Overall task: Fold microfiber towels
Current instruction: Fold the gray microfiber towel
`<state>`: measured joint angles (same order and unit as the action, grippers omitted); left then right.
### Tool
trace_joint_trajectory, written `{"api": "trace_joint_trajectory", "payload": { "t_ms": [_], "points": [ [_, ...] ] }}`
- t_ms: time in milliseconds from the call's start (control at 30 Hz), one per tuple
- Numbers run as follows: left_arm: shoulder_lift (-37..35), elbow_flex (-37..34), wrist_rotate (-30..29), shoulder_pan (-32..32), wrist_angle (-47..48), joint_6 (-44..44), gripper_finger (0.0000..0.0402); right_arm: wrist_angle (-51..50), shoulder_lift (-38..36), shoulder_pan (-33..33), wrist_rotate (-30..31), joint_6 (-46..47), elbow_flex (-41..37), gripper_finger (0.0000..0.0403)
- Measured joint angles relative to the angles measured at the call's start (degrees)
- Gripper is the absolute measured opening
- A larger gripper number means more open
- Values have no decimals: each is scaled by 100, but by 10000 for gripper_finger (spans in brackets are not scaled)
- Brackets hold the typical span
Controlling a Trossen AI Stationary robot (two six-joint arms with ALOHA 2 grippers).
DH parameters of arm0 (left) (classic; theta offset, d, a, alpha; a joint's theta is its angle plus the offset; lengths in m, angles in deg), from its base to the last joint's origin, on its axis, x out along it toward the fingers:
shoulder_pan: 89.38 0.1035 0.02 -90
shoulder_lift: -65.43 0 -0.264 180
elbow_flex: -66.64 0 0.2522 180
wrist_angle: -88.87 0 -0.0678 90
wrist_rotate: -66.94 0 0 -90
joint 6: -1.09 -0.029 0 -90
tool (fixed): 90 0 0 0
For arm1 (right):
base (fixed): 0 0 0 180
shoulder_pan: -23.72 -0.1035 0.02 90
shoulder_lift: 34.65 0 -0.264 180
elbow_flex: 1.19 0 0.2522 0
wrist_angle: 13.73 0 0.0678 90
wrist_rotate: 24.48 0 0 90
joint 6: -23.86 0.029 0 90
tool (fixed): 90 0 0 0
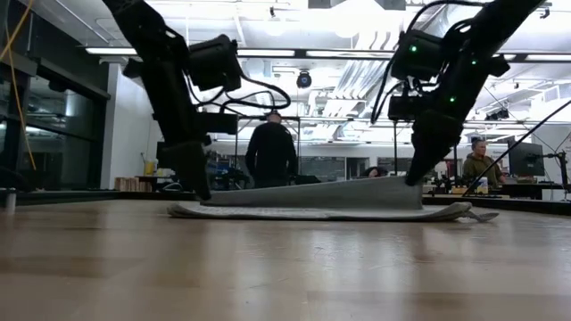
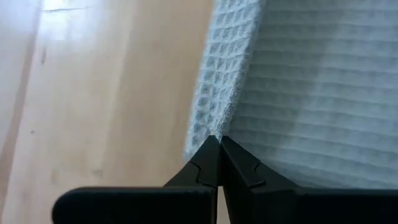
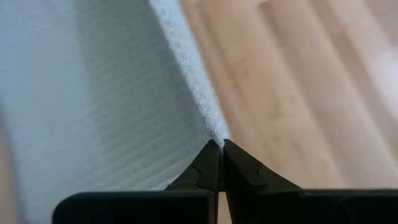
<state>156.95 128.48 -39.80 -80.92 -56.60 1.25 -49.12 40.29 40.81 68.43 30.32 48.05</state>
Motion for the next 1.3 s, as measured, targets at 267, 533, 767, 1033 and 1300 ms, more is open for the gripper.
{"api": "trace_joint_trajectory", "payload": {
  "t_ms": [267,533,767,1033,1300],
  "points": [
    [-1,-28,-399,-906,127,534,0,-203,4,-756,410,516,0,3],
    [-28,-28,-428,-1330,131,883,0,-458,2,-1319,875,1056,2,3],
    [-28,-24,-502,-1598,105,1032,0,-555,39,-1829,1344,1260,7,3],
    [-28,-23,-951,-1956,10,1065,0,-542,272,-2452,1821,1244,7,3],
    [-28,-21,-1194,-2216,-11,1210,0,-359,981,-3149,2264,1404,7,3]
  ]
}}
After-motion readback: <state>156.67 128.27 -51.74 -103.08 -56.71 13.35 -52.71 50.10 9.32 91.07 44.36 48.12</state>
